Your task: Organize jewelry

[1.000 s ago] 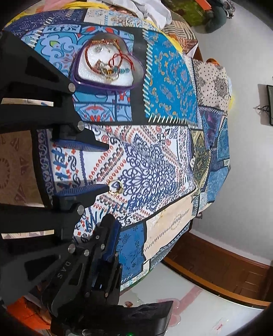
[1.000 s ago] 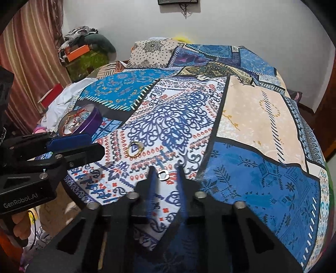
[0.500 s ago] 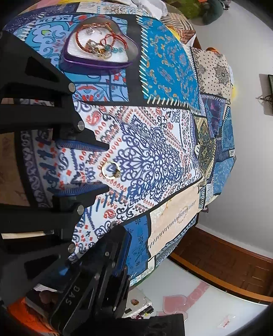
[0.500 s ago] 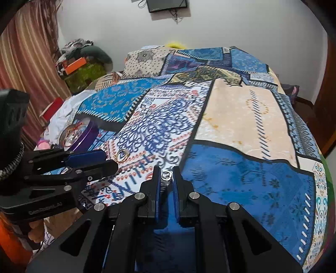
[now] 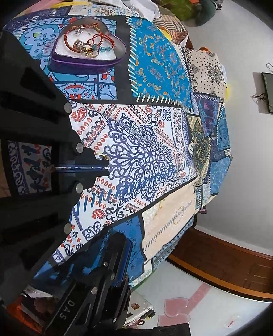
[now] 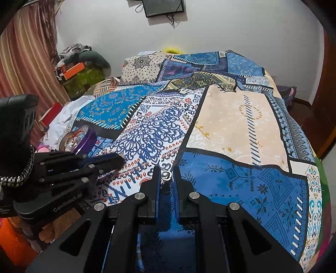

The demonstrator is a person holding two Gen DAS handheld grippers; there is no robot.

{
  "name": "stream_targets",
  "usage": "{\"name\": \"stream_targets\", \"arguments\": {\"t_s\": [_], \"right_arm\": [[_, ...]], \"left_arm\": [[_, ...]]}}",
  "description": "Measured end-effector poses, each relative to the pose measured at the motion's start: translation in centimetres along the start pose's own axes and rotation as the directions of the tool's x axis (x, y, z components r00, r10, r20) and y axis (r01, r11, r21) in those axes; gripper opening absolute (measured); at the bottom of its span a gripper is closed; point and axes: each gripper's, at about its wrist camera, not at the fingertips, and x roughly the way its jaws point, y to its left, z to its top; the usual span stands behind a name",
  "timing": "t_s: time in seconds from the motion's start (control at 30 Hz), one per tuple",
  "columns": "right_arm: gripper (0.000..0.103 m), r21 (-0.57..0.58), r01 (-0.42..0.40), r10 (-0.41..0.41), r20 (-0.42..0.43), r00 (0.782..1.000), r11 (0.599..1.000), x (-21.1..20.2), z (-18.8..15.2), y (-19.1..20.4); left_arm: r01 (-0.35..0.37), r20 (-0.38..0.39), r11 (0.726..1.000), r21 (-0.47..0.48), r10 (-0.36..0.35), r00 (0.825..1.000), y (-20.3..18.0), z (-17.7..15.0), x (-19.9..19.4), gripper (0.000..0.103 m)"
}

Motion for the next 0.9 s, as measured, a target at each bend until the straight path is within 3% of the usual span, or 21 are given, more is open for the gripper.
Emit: {"name": "stream_targets", "arguments": {"t_s": [0.27,0.37,0.5,0.53,0.8,0.9], "right_arm": [[0.009,-0.016,0.007,-0.006,0.035,0.999,1.000,-1.2,0.8,1.4],[0.009,-0.025,0.008,-0.007,0.047,0.999,1.000,-1.6,1.1,2.1],[0.009,-0.022,0.010,-0.008,0.055,0.998,1.000,-2.0,1.0,2.5],[0.009,-0.020,0.012,-0.011,0.054,0.998,1.000,-2.1,1.0,2.5],[0.009,-0.007,0.028,-0.028,0.052,0.998,1.000,-2.4,0.8,1.9],[0.009,-0.002,0.026,-0.026,0.051,0.998,1.000,-2.3,0.8,1.7]], "left_arm": [[0.008,0.070,1.000,-0.007,-0.008,0.997,0.5,0.0,-3.1,0.000],[0.013,0.059,1.000,-0.005,-0.013,0.998,0.9,0.0,-3.3,0.001],[0.026,0.008,1.000,-0.014,-0.025,1.000,1.2,-0.3,-1.9,0.032],[0.024,0.000,1.000,-0.012,-0.024,1.000,1.2,-0.4,-1.4,0.034],[0.018,-0.022,1.000,-0.011,-0.019,1.000,0.9,-0.5,1.3,0.033],[0.009,-0.020,1.000,0.000,-0.009,1.000,0.8,-0.6,1.4,0.020]]}}
